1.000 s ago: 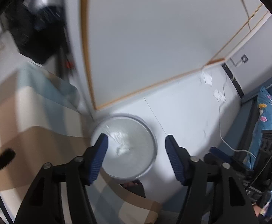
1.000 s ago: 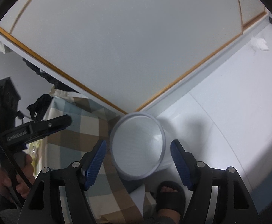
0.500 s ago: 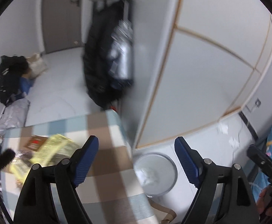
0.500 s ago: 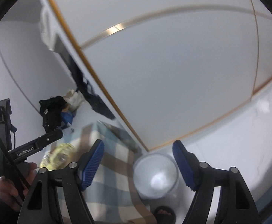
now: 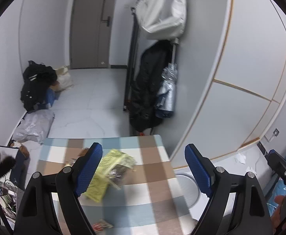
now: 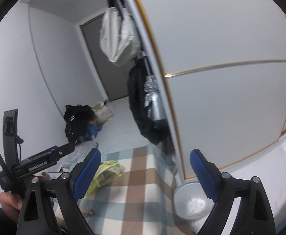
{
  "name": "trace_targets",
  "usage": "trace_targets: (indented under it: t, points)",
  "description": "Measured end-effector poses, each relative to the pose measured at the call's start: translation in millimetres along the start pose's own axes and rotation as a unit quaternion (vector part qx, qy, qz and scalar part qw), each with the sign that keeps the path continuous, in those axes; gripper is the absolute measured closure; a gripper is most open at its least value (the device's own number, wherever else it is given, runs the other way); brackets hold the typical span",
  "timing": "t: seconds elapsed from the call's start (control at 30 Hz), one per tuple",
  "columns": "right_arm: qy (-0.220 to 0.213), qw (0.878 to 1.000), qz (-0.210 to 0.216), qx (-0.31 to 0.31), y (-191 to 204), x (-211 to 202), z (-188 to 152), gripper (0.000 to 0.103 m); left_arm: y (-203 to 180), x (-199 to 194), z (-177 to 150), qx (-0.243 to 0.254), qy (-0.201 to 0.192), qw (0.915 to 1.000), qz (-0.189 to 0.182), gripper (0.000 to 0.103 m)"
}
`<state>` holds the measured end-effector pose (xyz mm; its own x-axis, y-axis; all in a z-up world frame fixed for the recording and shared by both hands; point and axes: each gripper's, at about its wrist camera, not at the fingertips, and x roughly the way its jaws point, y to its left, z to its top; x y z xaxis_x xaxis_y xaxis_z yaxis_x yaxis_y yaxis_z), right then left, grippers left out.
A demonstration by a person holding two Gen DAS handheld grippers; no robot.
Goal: Collect trash
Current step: 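Move both empty grippers back over the table, then lower the right gripper onto the red-and-white candy wrapper and close it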
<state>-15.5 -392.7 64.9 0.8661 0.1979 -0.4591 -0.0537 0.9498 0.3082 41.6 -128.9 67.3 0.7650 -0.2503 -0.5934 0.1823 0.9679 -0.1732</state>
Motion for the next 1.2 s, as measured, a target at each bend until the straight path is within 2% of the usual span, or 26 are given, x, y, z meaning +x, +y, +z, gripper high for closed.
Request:
trace_targets:
  t: [0.37,0.53,0.7,0.87,1.1,1.2]
  points:
    - [0.024,0.999,0.042,-0.019,66.4,21.3,-31.3,0.007,71.6,-23.2,-14.1,-0.034,-0.021,0.9984,0.038,0.019]
    - [0.048,0.997,0.059,-0.026,95.5,42.5,-50.9,0.007,102.9,-23.0,-24.8,-0.05,-0.015,0.9977,0.042,0.019]
    - [0.081,0.994,0.062,-0.05,120.3,61.5,-72.3,0.007,135.6,-14.3,-38.7,-0.083,0.013,0.996,0.029,0.019]
    - [0.123,0.988,0.069,-0.069,143.3,84.1,-100.7,0.007,160.8,-13.7,-55.9,-0.098,0.03,0.9942,0.032,0.019]
    - [0.176,0.975,0.077,-0.111,167.8,114.0,-137.4,0.008,181.2,-19.0,-64.9,-0.104,0.033,0.9928,0.051,0.019]
    - [0.19,0.969,0.08,-0.137,178.0,124.3,-153.1,0.008,192.1,-16.5,-68.0,-0.119,0.042,0.9909,0.045,0.019]
